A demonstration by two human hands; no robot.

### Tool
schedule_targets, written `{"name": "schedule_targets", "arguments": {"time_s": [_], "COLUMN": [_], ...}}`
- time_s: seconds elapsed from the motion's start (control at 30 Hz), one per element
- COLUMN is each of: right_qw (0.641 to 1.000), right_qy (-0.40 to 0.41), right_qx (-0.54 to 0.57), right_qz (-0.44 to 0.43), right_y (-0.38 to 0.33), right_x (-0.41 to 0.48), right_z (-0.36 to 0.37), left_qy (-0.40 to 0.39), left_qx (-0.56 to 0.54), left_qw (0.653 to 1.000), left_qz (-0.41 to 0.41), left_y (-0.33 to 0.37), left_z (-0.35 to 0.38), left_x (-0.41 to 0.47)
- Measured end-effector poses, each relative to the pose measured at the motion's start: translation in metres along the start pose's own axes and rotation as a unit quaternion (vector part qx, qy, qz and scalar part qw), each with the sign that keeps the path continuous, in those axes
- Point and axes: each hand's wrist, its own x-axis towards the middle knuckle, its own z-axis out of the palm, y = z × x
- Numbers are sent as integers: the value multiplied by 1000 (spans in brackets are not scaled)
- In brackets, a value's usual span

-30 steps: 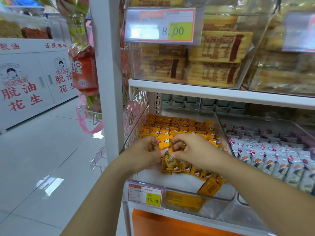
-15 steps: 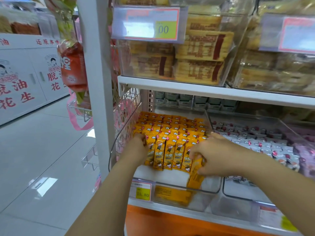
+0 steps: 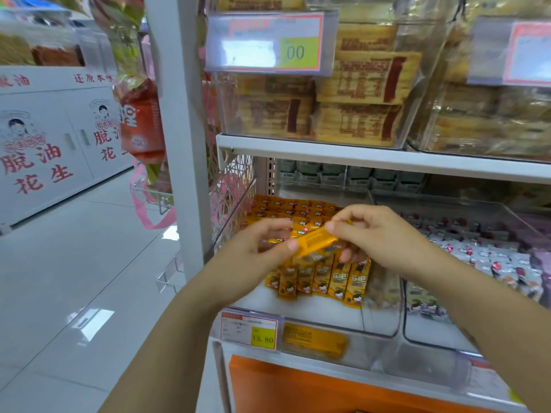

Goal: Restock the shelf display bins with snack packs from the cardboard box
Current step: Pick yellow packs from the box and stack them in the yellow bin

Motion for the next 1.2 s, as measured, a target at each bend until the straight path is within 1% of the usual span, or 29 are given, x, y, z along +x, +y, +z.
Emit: {"name": "schedule_targets", "arguments": {"time_s": [0.03,0.07,0.1,0.2,0.33,0.43,0.5,0.53,0.6,0.67,0.7,0.77,0.83,0.9,0.93,1.03,1.07,1.1,1.13,1.17,1.2], "right_qw": [1000,999,998,999,998,995,991,988,984,971,956,911,872,857,858,886,899,915,933,941,932], "right_qy": [12,20,23,17,-1,49,86,89,75,64,62,57,51,47,48,75,70,39,-21,-106,-198], "right_qx": [24,37,43,38,30,12,-36,-63,-115,-197,-260,-390,-471,-498,-495,-431,-402,-368,-331,-306,-299], "right_qz": [12,20,27,13,-61,-85,-99,-108,-118,-118,-118,-121,-123,-126,-127,-151,-161,-161,-140,-103,-59], "right_y": [-1,-3,-4,-11,-17,-20,-19,-18,-14,-5,-2,4,7,9,9,4,2,1,-1,-1,0], "right_x": [3,6,7,8,14,31,46,54,66,76,80,87,91,92,91,81,76,70,63,55,48], "right_z": [3,6,9,18,27,37,47,54,69,85,91,100,106,109,109,103,98,94,89,85,82], "left_qy": [-29,-40,-34,13,64,86,101,116,150,171,178,191,197,198,197,194,194,194,195,196,197], "left_qx": [-13,-15,-14,-27,-48,-13,19,28,38,48,45,32,22,17,17,18,19,20,21,20,19], "left_qw": [999,999,999,1000,997,996,995,993,988,984,983,981,980,980,980,981,981,981,980,980,980], "left_qz": [4,5,3,-6,-9,1,10,15,23,24,24,20,20,21,20,18,17,17,17,18,17], "left_y": [-2,-4,-7,-12,-14,-15,-13,-12,-11,-11,-12,-13,-14,-15,-15,-18,-18,-19,-19,-19,-19], "left_z": [-1,-1,-1,-4,-13,-27,-38,-42,-47,-47,-47,-46,-46,-46,-46,-46,-46,-46,-46,-45,-45], "left_x": [-5,-9,-11,-14,-18,-31,-42,-47,-52,-52,-51,-48,-47,-47,-48,-49,-50,-50,-50,-50,-50]}}
